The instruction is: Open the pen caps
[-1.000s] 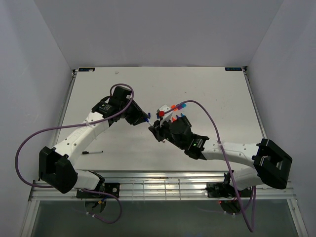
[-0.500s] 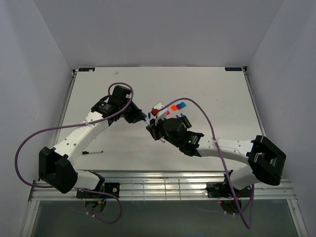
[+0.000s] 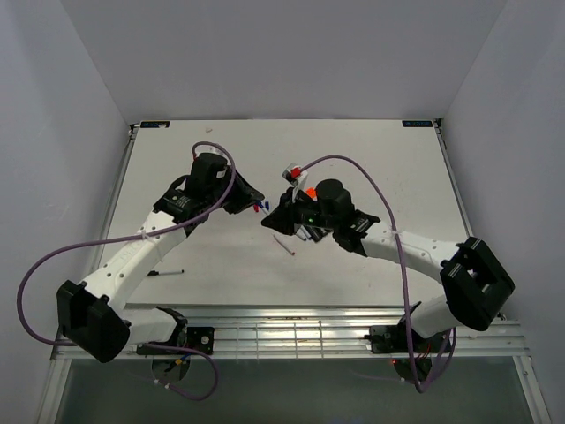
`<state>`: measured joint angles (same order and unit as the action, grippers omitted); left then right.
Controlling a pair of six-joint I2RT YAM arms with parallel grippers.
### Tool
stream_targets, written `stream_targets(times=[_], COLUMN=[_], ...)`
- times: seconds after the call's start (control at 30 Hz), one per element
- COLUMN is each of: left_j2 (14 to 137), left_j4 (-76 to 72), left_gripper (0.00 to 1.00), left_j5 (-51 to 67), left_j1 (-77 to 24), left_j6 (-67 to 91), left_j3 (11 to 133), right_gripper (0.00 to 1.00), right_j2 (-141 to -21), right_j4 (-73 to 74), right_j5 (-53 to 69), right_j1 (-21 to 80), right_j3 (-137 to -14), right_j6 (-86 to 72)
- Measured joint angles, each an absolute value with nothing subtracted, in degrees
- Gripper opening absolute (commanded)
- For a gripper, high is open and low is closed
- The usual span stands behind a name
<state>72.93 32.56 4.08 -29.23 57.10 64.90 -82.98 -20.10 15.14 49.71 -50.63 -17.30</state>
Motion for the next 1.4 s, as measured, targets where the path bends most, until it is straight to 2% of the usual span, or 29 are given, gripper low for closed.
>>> stream_targets(times=[0.17, 0.33, 0.4, 0.53, 0.63, 0.73, 0.8, 0.87, 0.93, 1.07, 1.2, 1.3, 1.4], left_j2=[70.06, 71.35, 73.80, 80.44, 84.20, 87.00, 87.79, 87.79, 87.77, 87.18, 85.69, 83.48, 81.89], left_j4=[29.47, 32.93, 35.94, 41.76, 44.69, 46.13, 46.65, 47.68, 49.41, 48.99, 46.65, 45.63, 45.41], left_gripper=[0.00, 0.00, 0.00, 0.00, 0.00, 0.00, 0.00, 0.00, 0.00, 0.00, 0.00, 0.00, 0.00], left_j5=[6.09, 6.00, 5.15, 6.74, 11.64, 16.49, 18.50, 19.59, 20.84, 19.18, 14.31, 12.05, 10.31], left_j1=[-29.63, -29.56, -29.32, -25.63, -23.33, -21.74, -21.02, -20.08, -18.85, -15.79, -11.33, -11.25, -11.46], left_j6=[56.23, 57.65, 58.87, 60.25, 60.90, 60.82, 60.40, 59.57, 58.96, 57.36, 55.16, 53.63, 51.75], left_j3=[64.49, 65.39, 67.61, 72.42, 74.54, 76.07, 76.84, 77.45, 77.78, 77.95, 77.82, 75.99, 73.52], right_gripper=[0.08, 0.08, 0.08, 0.08, 0.08, 0.08, 0.08, 0.08, 0.08, 0.08, 0.08, 0.08, 0.08], right_j2=[-83.68, -85.84, -85.45, -85.17, -86.32, -87.22, -87.29, -87.02, -85.82, -83.11, -84.66, -85.14, -85.12], right_j4=[-26.15, -27.00, -23.83, -16.27, -15.92, -16.60, -17.34, -18.39, -19.29, -22.59, -27.68, -29.36, -26.09], right_j5=[32.01, 37.06, 29.98, -3.66, -22.37, -30.94, -31.75, -28.49, -19.66, 7.38, 29.15, 35.38, 31.62], right_j1=[44.18, 42.94, 44.66, 55.77, 62.02, 64.71, 65.01, 64.45, 61.95, 54.65, 53.56, 53.52, 53.36], right_j3=[-50.41, -50.48, -50.70, -53.36, -53.47, -53.45, -53.28, -52.99, -52.29, -46.92, -42.00, -40.53, -41.52], right_j6=[-21.08, -22.98, -20.27, -13.76, -9.63, -6.52, -4.25, -3.25, -3.64, -9.23, -17.63, -20.82, -19.88])
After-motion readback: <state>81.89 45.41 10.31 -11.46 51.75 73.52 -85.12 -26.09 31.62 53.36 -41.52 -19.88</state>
